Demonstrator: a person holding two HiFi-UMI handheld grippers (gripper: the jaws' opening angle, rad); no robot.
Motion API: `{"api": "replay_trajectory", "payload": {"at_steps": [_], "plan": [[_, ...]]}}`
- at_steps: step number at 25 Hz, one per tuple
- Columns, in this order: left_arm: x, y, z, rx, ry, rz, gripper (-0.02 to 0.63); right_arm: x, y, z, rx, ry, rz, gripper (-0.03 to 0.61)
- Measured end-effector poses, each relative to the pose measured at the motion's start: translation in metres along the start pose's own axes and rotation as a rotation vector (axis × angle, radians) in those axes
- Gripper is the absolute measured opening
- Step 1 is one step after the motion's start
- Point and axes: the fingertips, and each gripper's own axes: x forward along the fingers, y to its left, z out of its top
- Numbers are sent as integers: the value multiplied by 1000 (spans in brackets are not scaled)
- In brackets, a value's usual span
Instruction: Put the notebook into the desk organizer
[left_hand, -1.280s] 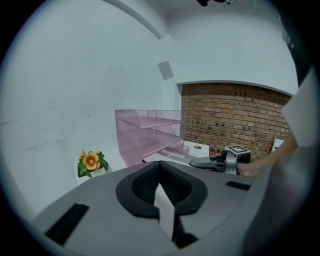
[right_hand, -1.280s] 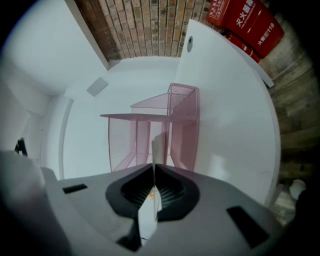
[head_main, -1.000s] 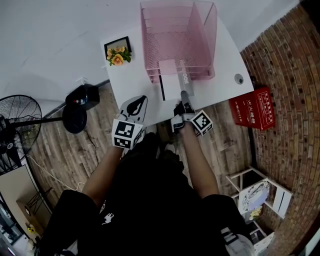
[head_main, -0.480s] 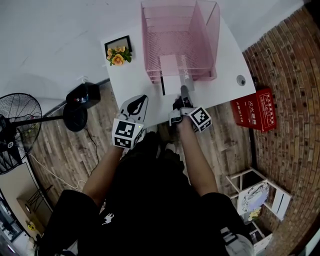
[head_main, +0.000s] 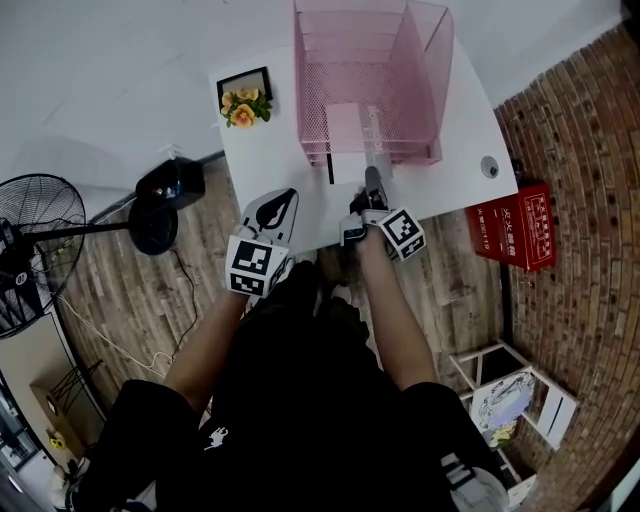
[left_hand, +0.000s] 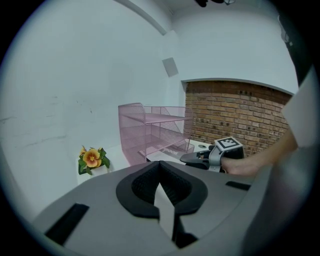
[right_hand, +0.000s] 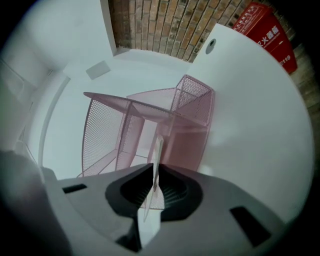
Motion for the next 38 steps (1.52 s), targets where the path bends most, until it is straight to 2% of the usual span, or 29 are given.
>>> {"api": "replay_trajectory", "payload": {"at_steps": [8,12,17,25,32,34,38], "plan": [[-4,0,-1,7,1,5,3,3,3,-4,-160,68,-39,91],[-6,-5,0,7,-4,6,2,-1,-1,-9,-248,114,-68,175],[-11,-7,3,11,-15,12,2,-11,-3,-16,-365,165,-79,219],[-17,-8,2,11,-30,31,3,-25,13,-29,-725,229,-91,227],[-21,-9,-1,3,-34,42,3,-29,4,-39,-1162,294,-204,227],[-23,-7,-2,2,-32,47,2,-27,3,-40,-1197,300,-217,227],[-25,-1,-1,2,-32,54,2,-20,1,-42,-1203,301,-238,227]]}}
